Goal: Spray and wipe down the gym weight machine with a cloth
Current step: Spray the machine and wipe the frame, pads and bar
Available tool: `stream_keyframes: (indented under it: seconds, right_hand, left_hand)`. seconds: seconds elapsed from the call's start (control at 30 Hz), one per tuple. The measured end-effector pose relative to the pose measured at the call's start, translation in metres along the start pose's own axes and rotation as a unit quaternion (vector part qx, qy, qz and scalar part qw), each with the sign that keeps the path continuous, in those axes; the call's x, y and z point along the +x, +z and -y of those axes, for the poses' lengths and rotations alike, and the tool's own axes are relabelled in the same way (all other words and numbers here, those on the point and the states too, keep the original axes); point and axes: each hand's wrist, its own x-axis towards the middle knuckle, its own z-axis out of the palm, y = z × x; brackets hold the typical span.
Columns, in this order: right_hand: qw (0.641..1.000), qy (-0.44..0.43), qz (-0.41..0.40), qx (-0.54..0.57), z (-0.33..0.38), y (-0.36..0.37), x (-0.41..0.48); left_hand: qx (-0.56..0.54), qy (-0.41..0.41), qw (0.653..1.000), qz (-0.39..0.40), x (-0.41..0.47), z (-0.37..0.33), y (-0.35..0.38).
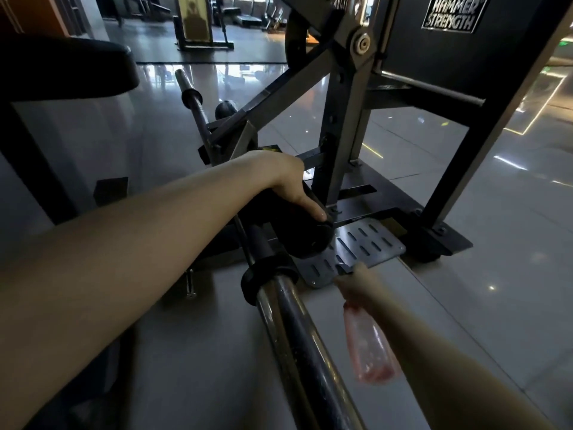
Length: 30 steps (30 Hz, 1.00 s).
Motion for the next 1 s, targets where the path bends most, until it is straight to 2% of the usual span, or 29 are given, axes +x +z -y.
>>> stream_keyframes:
  seconds: [0.2, 0.33, 0.4, 0.67, 0.83, 0.9, 1.0]
  right_hand:
    - [0.995, 0.036, -0.052, 0.071, -0.031, -0.009, 0.04]
    - [0.979, 0.072, -0.122, 0.149, -0.034, -0.033, 0.046]
    - [0.974, 0.085, -0.131, 0.163, -0.035, -0.039, 0.049]
    - [0.974, 0.085, -0.115, 0.173, -0.038, -0.034, 0.049]
    - [0.993, 0.039, 0.001, 0.114, -0.015, -0.016, 0.035]
    - [0.997, 0.006, -0.005, 0.075, -0.009, -0.007, 0.03]
    - [0.998, -0.002, -0.027, 0.055, -0.008, 0.001, 0.027]
  left_hand:
    - [0.007, 0.016, 1.0, -0.001, 0.004, -0.001, 0.0]
    - [0.007, 0.017, 1.0, -0.006, 0.006, -0.002, 0.0]
    - [0.009, 0.016, 1.0, -0.007, 0.006, -0.002, 0.0]
    - [-0.001, 0.015, 1.0, -0.004, 0.004, -0.003, -0.001]
    - [0.004, 0.011, 1.0, -0.006, 0.003, -0.004, -0.003]
    - [0.005, 0.008, 1.0, -0.004, 0.003, -0.004, -0.003]
    - [0.002, 0.008, 1.0, -0.003, 0.004, -0.003, -0.003]
